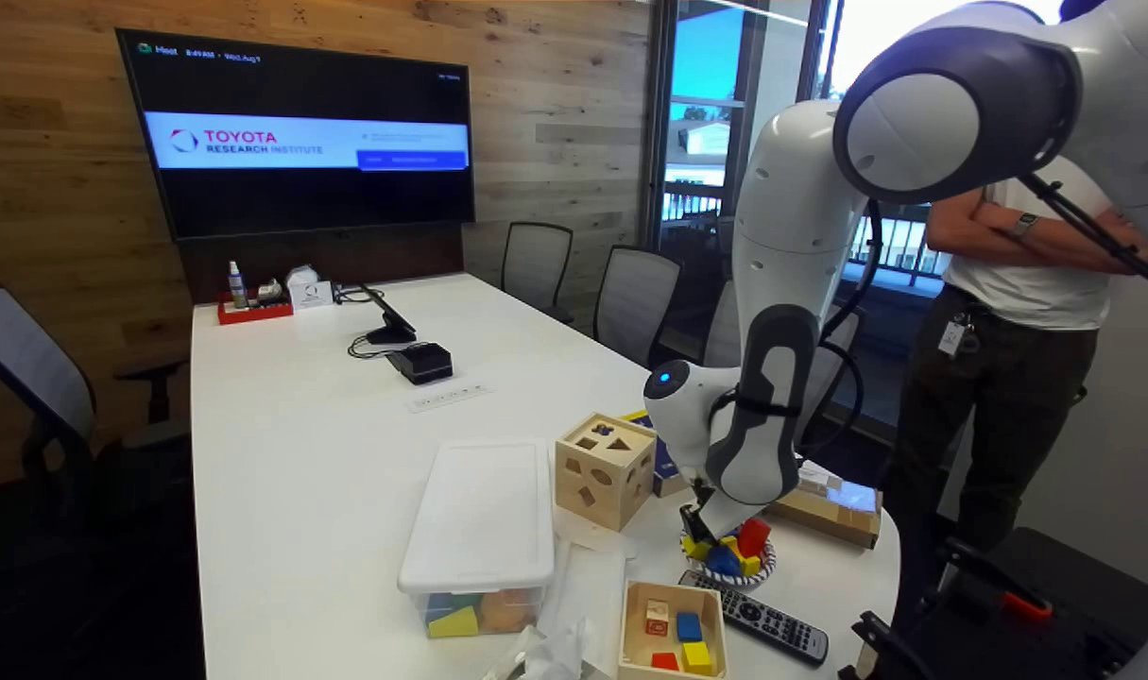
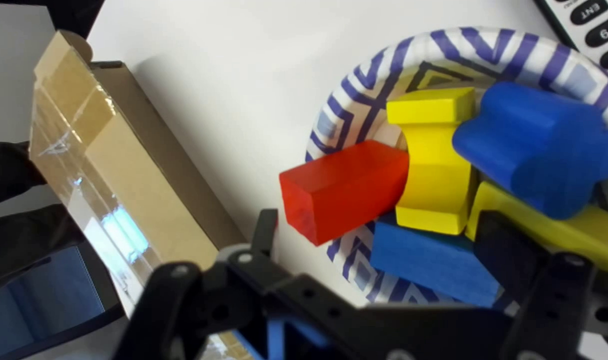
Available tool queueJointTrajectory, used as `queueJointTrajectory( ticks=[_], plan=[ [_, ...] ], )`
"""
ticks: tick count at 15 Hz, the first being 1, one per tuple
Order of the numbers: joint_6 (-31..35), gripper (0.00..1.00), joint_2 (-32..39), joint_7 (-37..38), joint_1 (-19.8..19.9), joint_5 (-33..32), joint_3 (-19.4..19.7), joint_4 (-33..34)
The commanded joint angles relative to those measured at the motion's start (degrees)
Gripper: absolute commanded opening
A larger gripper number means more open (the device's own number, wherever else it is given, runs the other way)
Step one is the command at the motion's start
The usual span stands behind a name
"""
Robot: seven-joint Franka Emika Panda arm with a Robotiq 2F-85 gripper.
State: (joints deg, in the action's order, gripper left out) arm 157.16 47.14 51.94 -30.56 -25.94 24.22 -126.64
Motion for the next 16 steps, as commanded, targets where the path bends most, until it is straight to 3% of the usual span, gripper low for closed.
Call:
queueJointTrajectory(
  ticks=[1,10,16],
  plan=[
    [-0.09,1.0,0.1,-0.5,-0.11,0.54,0.08,0.09],
    [-0.91,1.0,1.11,-0.15,0.56,1.54,-0.32,1.62],
    [-18.94,1.0,10.84,1.73,5.03,7.77,-4.19,18.88]
  ],
)
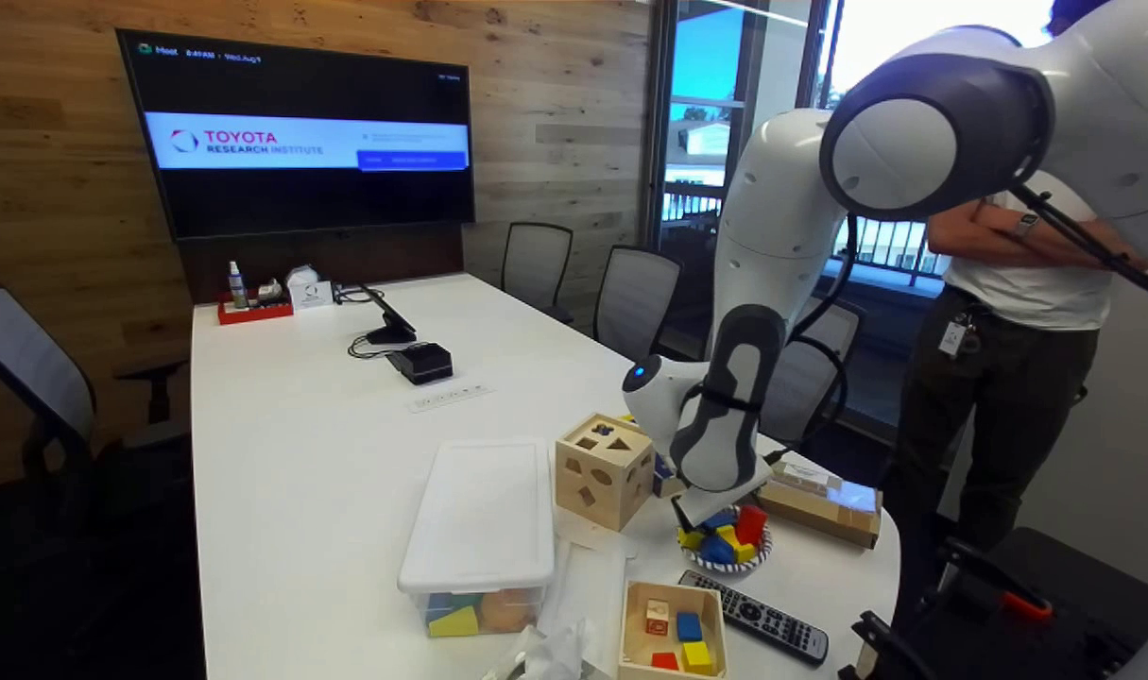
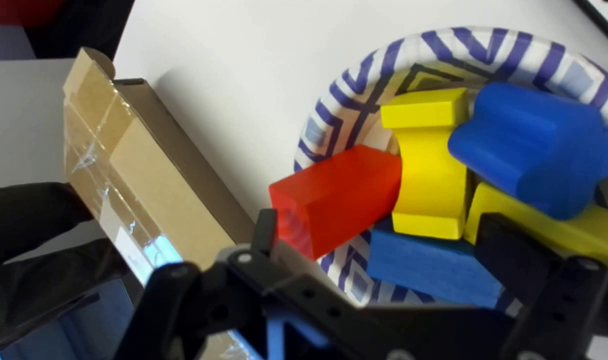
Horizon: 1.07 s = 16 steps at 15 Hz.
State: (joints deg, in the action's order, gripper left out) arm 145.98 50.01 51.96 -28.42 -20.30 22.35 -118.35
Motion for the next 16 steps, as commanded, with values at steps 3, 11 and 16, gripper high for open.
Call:
queueJointTrajectory(
  ticks=[3,11,16],
  plan=[
    [-15.96,1.0,10.87,1.81,5.33,1.92,-4.29,17.76],
    [-17.96,1.0,10.08,0.99,6.58,0.08,-5.19,18.75],
    [-17.97,1.0,10.09,0.99,6.58,0.09,-5.19,18.77]
  ],
)
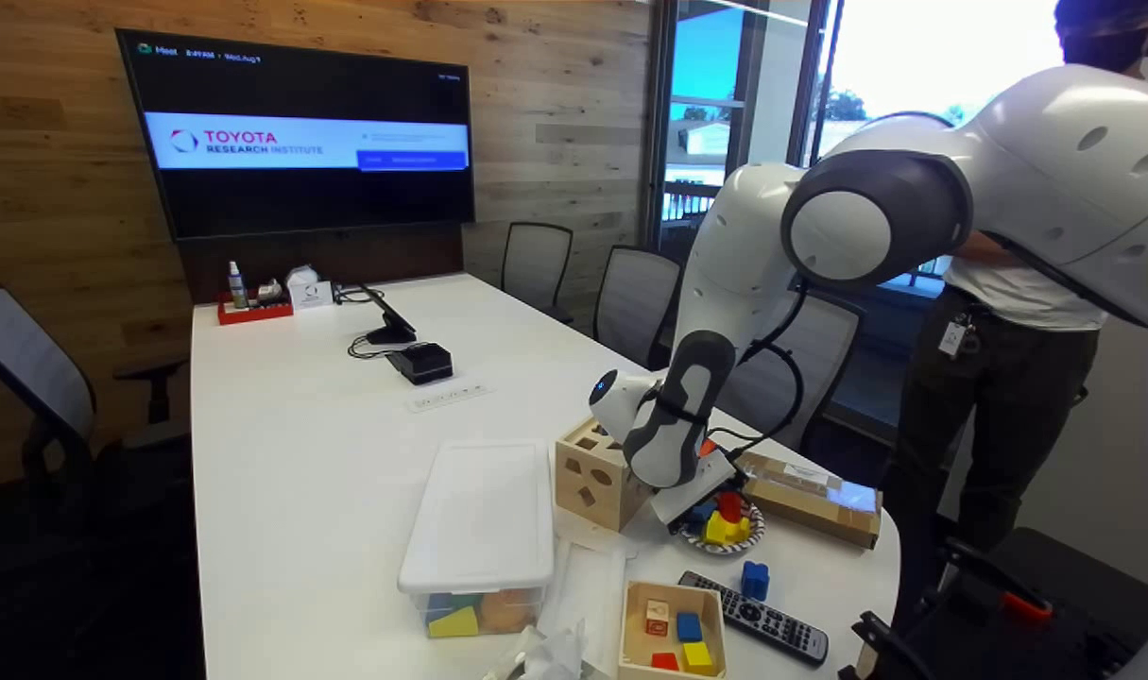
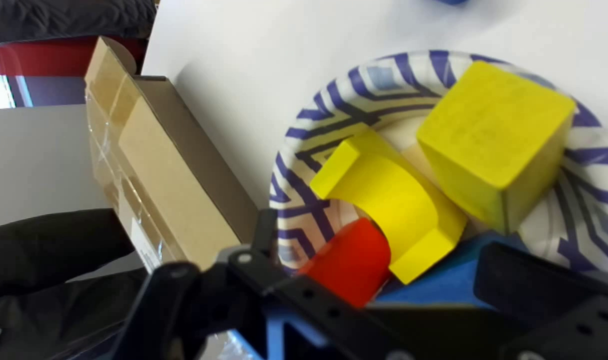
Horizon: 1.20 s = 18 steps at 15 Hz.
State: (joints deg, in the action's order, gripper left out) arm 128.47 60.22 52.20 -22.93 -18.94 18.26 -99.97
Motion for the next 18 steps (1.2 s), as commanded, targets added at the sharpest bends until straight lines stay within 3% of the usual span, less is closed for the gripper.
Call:
queueJointTrajectory(
  ticks=[1,16,18],
  plan=[
    [-0.47,1.0,-0.12,0.74,1.1,-1.28,-1.09,0.39],
    [-0.47,1.0,-0.12,0.74,1.1,-1.28,-1.09,0.39],
    [2.19,1.0,-3.69,1.14,0.31,-2.43,-0.57,-3.78]
  ],
)
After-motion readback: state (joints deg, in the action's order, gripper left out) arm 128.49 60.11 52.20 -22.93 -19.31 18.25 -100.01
